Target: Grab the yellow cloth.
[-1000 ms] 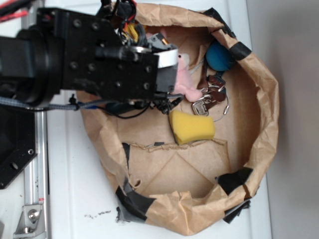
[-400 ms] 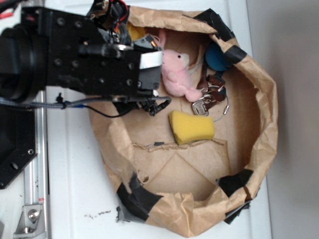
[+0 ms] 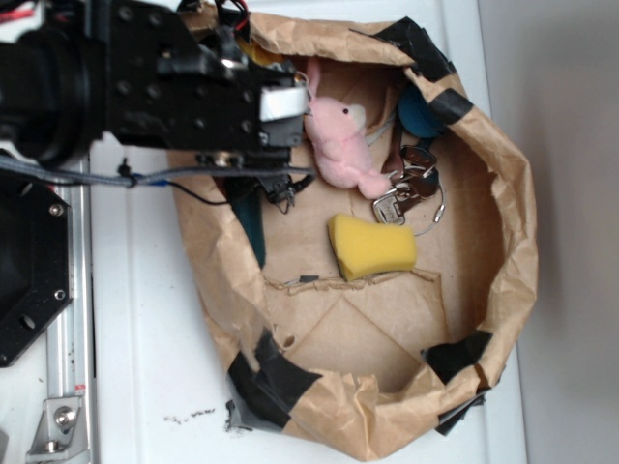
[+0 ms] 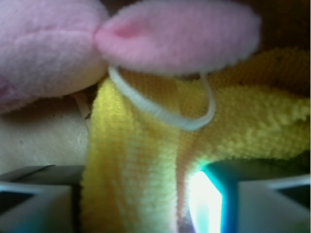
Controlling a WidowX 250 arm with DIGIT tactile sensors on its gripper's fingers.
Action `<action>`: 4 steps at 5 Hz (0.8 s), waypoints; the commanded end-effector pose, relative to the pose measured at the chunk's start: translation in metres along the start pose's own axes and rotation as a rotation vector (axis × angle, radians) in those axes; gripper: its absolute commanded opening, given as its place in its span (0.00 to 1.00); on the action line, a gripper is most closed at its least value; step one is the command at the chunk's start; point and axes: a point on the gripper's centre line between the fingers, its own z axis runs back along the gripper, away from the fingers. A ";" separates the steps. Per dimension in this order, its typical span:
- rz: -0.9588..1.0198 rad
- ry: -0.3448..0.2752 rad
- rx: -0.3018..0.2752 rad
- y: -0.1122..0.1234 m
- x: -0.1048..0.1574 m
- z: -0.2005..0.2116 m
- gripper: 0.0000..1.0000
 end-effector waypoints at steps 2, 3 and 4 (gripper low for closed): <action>-0.180 -0.099 -0.118 0.028 0.021 0.040 0.00; -0.264 -0.119 -0.143 0.029 0.026 0.053 0.00; -0.445 -0.212 -0.270 0.013 0.029 0.082 0.00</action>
